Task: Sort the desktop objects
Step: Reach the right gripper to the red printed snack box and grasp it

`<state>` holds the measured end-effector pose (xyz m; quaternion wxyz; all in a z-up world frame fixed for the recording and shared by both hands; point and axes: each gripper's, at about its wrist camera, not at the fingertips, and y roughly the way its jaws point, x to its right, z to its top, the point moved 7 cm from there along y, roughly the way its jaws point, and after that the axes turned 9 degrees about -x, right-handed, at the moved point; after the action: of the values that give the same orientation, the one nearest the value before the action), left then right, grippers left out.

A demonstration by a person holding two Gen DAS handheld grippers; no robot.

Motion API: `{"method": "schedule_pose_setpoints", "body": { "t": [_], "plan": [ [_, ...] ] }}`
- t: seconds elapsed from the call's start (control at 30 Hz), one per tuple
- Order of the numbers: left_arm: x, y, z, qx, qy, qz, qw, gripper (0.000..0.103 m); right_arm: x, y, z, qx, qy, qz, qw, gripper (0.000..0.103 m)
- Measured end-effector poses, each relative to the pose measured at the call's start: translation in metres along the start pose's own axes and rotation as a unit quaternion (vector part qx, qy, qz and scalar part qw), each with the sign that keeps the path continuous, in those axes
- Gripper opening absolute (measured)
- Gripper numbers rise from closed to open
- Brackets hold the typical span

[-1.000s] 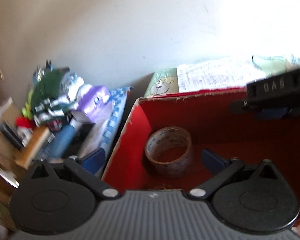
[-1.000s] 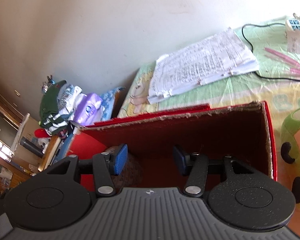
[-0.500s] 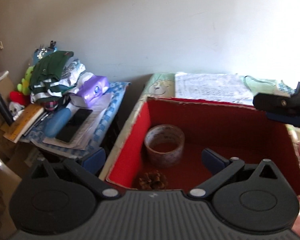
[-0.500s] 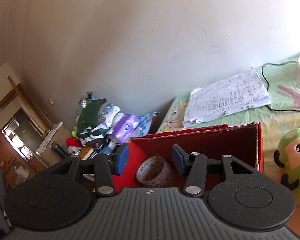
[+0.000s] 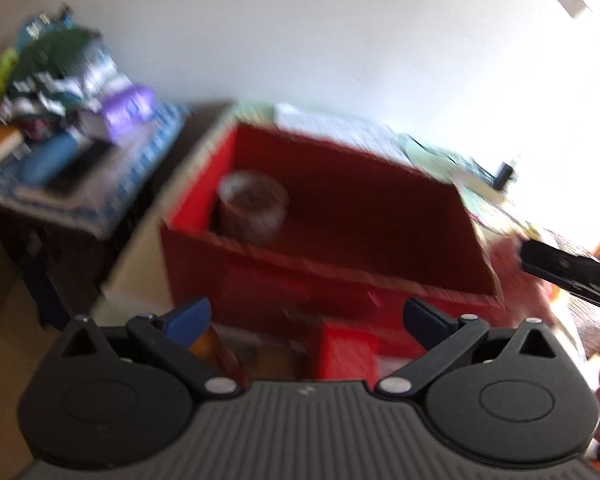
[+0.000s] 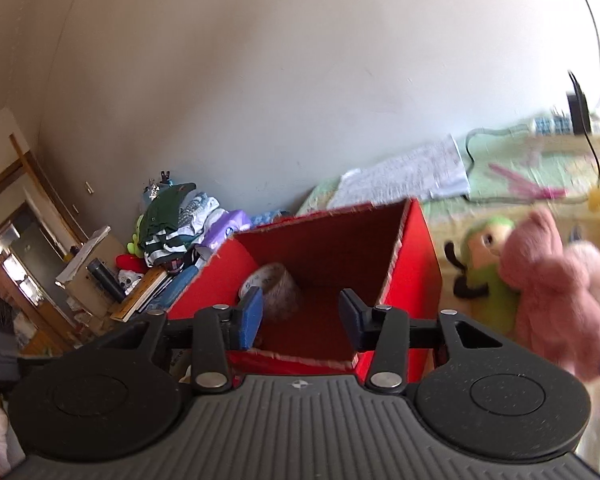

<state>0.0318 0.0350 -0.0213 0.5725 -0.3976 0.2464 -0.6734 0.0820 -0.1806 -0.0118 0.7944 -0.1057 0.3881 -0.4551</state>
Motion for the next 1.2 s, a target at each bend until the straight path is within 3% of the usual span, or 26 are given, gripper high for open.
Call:
{"method": "schedule_pose_setpoints", "body": {
  "t": [0.13,0.27,0.37,0.43,0.53,0.67,0.77,0.87,1.13,1.2],
  "plan": [
    [0.026,0.010,-0.024,-0.046,0.028,-0.028,0.9982,0.102,-0.002,0.006,-0.020,-0.032,0.005,0.007,0.999,0.046],
    [0.039,0.035,-0.042,-0.094,0.035,-0.022,0.9947,0.102,-0.016,0.024,-0.044,-0.099,-0.005,0.036,0.994,0.046],
    [0.042,0.044,-0.048,-0.100,0.034,-0.014,0.9943,0.102,-0.025,0.041,-0.054,-0.126,-0.015,0.039,0.991,0.046],
    [0.046,0.044,-0.050,-0.102,0.030,-0.040,0.9935,0.102,-0.027,0.050,-0.055,-0.136,-0.011,0.043,0.990,0.046],
    [0.057,0.045,-0.055,-0.118,0.025,-0.112,0.9864,0.102,-0.027,0.059,-0.059,-0.152,-0.005,0.048,0.987,0.046],
    [0.068,0.052,-0.064,-0.135,0.046,-0.132,0.9810,0.102,-0.017,0.068,-0.068,-0.185,0.007,0.038,0.982,0.046],
    [0.066,0.054,-0.066,-0.136,0.047,-0.124,0.9819,0.102,-0.002,0.070,-0.078,-0.203,0.030,0.026,0.978,0.047],
    [0.062,0.059,-0.069,-0.134,0.047,-0.090,0.9858,0.102,0.008,0.066,-0.083,-0.206,0.055,0.025,0.977,0.045],
    [0.070,0.095,-0.079,-0.187,0.064,-0.077,0.9772,0.102,0.015,0.053,-0.084,-0.193,0.057,-0.010,0.979,0.051],
    [0.070,0.097,-0.080,-0.187,0.069,-0.073,0.9772,0.102,0.022,0.059,-0.089,-0.211,0.066,-0.021,0.975,0.052]
  ]
}}
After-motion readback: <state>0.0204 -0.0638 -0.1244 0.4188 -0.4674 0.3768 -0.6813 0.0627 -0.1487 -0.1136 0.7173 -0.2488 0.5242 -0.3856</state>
